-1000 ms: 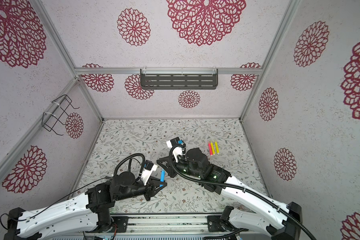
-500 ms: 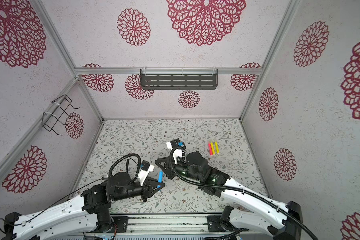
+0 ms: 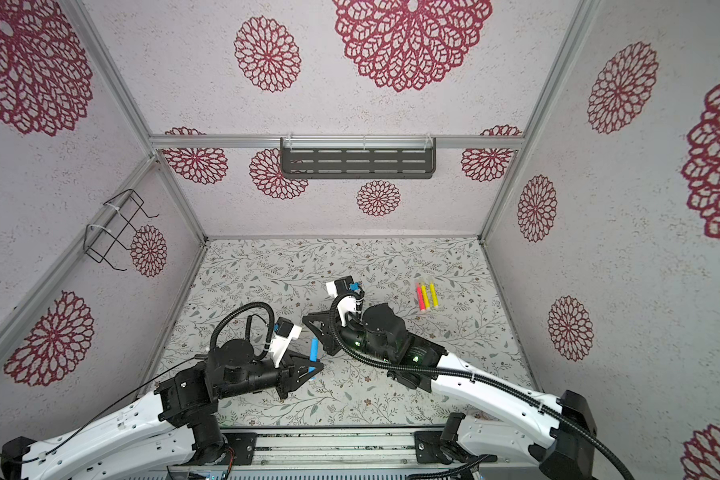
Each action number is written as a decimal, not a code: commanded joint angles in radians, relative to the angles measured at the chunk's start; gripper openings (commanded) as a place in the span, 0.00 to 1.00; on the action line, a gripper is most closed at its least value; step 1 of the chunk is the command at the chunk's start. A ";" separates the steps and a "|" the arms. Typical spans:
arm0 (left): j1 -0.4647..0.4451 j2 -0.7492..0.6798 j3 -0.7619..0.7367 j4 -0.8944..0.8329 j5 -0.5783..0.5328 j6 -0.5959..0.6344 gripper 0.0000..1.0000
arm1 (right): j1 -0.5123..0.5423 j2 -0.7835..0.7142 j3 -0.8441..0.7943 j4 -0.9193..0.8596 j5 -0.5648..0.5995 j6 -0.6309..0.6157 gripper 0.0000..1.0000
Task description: Insert the pens into the pen caps
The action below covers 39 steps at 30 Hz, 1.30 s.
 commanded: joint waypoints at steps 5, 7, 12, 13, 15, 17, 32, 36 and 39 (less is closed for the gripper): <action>0.079 -0.064 0.035 0.212 -0.079 -0.029 0.00 | 0.069 0.044 -0.042 -0.177 -0.094 -0.020 0.00; 0.086 -0.072 0.037 0.209 -0.082 -0.029 0.00 | 0.074 0.049 -0.045 -0.170 -0.094 -0.018 0.00; 0.107 -0.083 0.047 0.203 -0.081 -0.029 0.00 | 0.090 0.058 -0.046 -0.163 -0.087 -0.016 0.00; 0.111 -0.083 0.051 0.200 -0.078 -0.029 0.00 | 0.093 0.059 -0.046 -0.163 -0.085 -0.016 0.00; 0.119 -0.084 0.058 0.197 -0.074 -0.026 0.00 | 0.099 0.060 -0.045 -0.160 -0.083 -0.016 0.00; 0.124 -0.082 0.066 0.194 -0.069 -0.025 0.00 | 0.104 0.064 -0.046 -0.160 -0.081 -0.014 0.00; 0.167 -0.062 0.126 0.182 -0.046 -0.005 0.00 | 0.129 0.106 -0.033 -0.140 -0.075 -0.014 0.00; 0.186 -0.053 0.142 0.182 -0.036 -0.003 0.00 | 0.165 0.119 -0.030 -0.140 -0.074 -0.014 0.00; 0.202 -0.050 0.152 0.188 -0.029 -0.004 0.00 | 0.172 0.127 -0.029 -0.132 -0.076 -0.016 0.00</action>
